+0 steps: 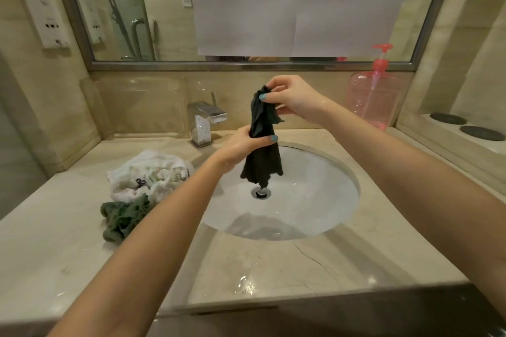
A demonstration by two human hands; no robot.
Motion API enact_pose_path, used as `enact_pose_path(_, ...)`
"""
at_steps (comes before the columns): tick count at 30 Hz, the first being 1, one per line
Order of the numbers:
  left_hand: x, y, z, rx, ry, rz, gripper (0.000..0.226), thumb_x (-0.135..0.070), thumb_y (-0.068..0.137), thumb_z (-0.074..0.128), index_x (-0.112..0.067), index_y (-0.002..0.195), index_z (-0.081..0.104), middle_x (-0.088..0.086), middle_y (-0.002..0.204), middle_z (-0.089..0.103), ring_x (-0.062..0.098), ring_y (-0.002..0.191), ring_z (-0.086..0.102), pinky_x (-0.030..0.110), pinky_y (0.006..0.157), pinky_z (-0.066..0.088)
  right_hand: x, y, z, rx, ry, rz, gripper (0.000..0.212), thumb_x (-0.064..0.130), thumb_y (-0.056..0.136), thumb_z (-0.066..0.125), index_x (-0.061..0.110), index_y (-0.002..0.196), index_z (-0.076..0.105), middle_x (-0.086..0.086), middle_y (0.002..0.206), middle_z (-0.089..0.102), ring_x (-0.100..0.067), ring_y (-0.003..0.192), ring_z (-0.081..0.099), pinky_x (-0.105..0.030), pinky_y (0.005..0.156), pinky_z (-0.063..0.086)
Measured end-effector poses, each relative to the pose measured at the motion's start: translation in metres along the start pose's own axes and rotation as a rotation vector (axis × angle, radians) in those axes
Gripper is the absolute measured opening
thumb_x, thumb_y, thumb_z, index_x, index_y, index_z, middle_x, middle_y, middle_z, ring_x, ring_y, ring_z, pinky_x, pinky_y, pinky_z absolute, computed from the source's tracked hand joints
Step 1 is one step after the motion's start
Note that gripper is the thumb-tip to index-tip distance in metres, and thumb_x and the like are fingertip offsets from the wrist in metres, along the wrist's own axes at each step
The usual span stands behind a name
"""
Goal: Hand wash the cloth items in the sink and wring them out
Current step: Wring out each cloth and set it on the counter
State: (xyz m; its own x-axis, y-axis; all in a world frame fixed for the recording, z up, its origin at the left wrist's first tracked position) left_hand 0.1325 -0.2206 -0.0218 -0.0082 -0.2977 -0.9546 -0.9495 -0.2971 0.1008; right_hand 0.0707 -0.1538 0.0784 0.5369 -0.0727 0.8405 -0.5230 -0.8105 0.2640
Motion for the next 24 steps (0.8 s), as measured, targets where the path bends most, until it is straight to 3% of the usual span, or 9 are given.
enact_pose_path(3, 0.011, -0.001, -0.002, -0.015, -0.137, 0.005, 0.032, -0.021, 0.090, 0.067, -0.016, 0.118, 0.054, 0.010, 0.112, 0.065, 0.022, 0.101, 0.067, 0.038, 0.096, 0.050, -0.017, -0.010, -0.018, -0.072, 0.070, 0.049, 0.009, 0.007, 0.094, 0.058, 0.008, 0.103, 0.056, -0.013, 0.104, 0.066, -0.021, 0.098, 0.068, -0.028, 0.079, 0.059)
enact_pose_path(7, 0.015, -0.004, -0.019, -0.133, -0.265, 0.039, 0.020, -0.021, 0.092, 0.064, -0.015, 0.110, 0.057, 0.009, 0.106, 0.063, 0.022, 0.092, 0.065, 0.033, 0.088, 0.053, -0.059, -0.034, -0.029, -0.113, 0.270, 0.148, 0.011, 0.001, 0.094, 0.056, 0.003, 0.104, 0.054, -0.015, 0.107, 0.063, -0.025, 0.099, 0.067, -0.027, 0.074, 0.059)
enact_pose_path(12, 0.001, -0.004, -0.032, -0.312, -0.406, 0.167, 0.011, -0.017, 0.093, 0.064, -0.015, 0.102, 0.061, 0.006, 0.098, 0.064, 0.017, 0.088, 0.061, 0.029, 0.078, 0.051, -0.096, -0.060, 0.012, -0.029, 0.410, 0.208, 0.011, -0.007, 0.089, 0.059, 0.002, 0.095, 0.058, -0.015, 0.097, 0.065, -0.021, 0.080, 0.070, -0.032, 0.077, 0.060)
enact_pose_path(14, -0.003, -0.003, -0.030, -0.367, -0.406, 0.195, 0.009, -0.015, 0.091, 0.066, -0.016, 0.100, 0.064, 0.007, 0.102, 0.063, 0.019, 0.094, 0.063, 0.029, 0.079, 0.054, -0.101, -0.069, 0.033, 0.081, 0.315, 0.219, 0.013, -0.004, 0.089, 0.061, 0.001, 0.101, 0.061, -0.010, 0.098, 0.065, -0.020, 0.087, 0.067, -0.034, 0.084, 0.058)
enact_pose_path(16, -0.006, -0.003, -0.026, -0.372, -0.342, 0.209, 0.008, -0.014, 0.090, 0.068, -0.016, 0.097, 0.066, 0.006, 0.102, 0.062, 0.021, 0.097, 0.062, 0.030, 0.079, 0.054, -0.102, -0.074, 0.045, 0.184, 0.146, 0.239, 0.031, 0.009, 0.089, 0.067, 0.005, 0.119, 0.059, -0.006, 0.114, 0.065, -0.017, 0.106, 0.064, -0.034, 0.091, 0.054)
enact_pose_path(20, -0.011, -0.006, -0.020, -0.284, -0.253, 0.184, 0.007, -0.007, 0.088, 0.067, -0.015, 0.089, 0.066, 0.003, 0.091, 0.061, 0.017, 0.087, 0.060, 0.028, 0.076, 0.052, -0.098, -0.066, 0.035, 0.048, 0.085, 0.156, 0.081, 0.020, 0.082, 0.077, 0.018, 0.147, 0.029, 0.002, 0.139, 0.045, -0.011, 0.127, 0.046, -0.024, 0.097, 0.042)
enact_pose_path(24, -0.021, -0.005, -0.001, -0.197, -0.285, 0.163, 0.014, 0.000, 0.086, 0.067, -0.013, 0.090, 0.065, 0.006, 0.093, 0.062, 0.019, 0.087, 0.062, 0.028, 0.071, 0.055, -0.080, -0.060, 0.054, 0.063, 0.216, 0.027, 0.076, 0.008, 0.081, 0.076, 0.017, 0.144, 0.033, -0.006, 0.132, 0.053, -0.017, 0.119, 0.056, -0.019, 0.082, 0.052)
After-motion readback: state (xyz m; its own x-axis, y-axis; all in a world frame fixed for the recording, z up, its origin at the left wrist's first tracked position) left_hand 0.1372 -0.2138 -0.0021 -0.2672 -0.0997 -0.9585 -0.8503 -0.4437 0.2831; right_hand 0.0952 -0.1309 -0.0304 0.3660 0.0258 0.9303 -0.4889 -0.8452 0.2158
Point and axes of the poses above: each hand's wrist, its own y-axis towards the middle knuckle, its own z-axis out of the palm, x = y × z, the point moved 9 cm from there along y, towards the middle knuckle
